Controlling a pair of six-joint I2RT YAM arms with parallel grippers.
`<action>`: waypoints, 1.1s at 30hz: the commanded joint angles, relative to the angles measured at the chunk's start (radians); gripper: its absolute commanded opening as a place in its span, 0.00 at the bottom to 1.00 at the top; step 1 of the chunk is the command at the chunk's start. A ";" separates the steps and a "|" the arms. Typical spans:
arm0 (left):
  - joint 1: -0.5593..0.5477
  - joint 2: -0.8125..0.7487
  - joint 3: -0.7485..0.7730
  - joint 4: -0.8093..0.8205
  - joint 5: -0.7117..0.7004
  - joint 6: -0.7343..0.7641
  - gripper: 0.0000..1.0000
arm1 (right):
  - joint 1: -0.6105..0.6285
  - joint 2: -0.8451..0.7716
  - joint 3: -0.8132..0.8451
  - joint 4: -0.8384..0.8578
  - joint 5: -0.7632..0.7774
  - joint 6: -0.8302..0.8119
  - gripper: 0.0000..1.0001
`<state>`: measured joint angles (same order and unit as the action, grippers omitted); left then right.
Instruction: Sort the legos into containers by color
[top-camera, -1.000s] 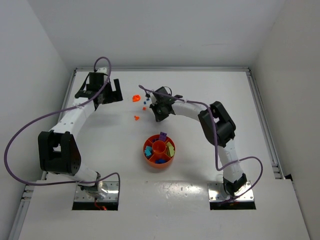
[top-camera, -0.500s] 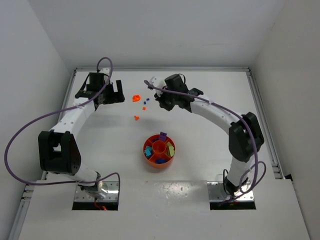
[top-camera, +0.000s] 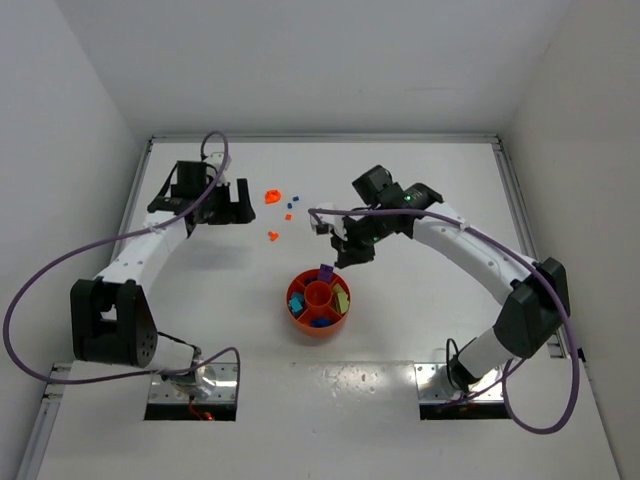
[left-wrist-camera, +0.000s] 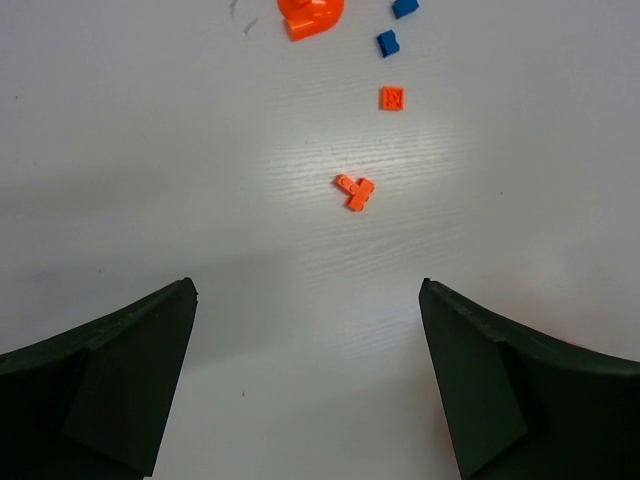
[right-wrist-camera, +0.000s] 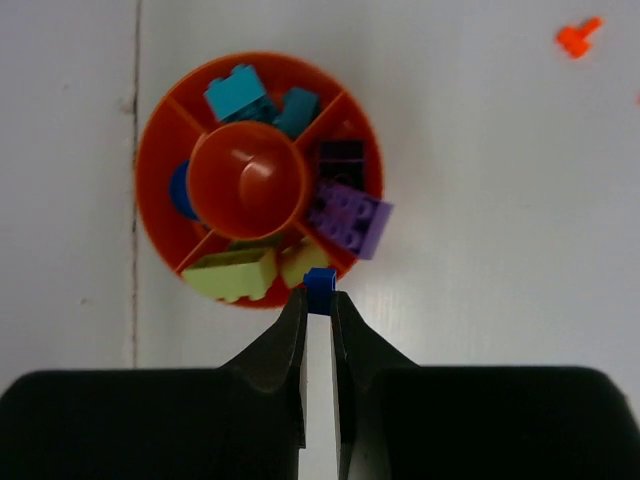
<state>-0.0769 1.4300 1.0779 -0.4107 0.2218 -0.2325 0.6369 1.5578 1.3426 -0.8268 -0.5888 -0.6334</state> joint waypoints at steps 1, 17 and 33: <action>0.003 -0.074 -0.038 0.023 0.030 0.035 1.00 | 0.006 -0.056 -0.032 -0.172 -0.101 -0.170 0.00; 0.003 -0.206 -0.136 0.023 0.010 0.079 1.00 | 0.040 -0.081 -0.065 -0.129 -0.118 -0.141 0.00; 0.003 -0.226 -0.157 0.013 -0.010 0.098 1.00 | 0.259 0.005 -0.054 -0.023 0.009 0.012 0.00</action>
<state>-0.0769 1.2331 0.9295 -0.4110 0.2153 -0.1440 0.8646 1.5558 1.2850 -0.8890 -0.5983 -0.6411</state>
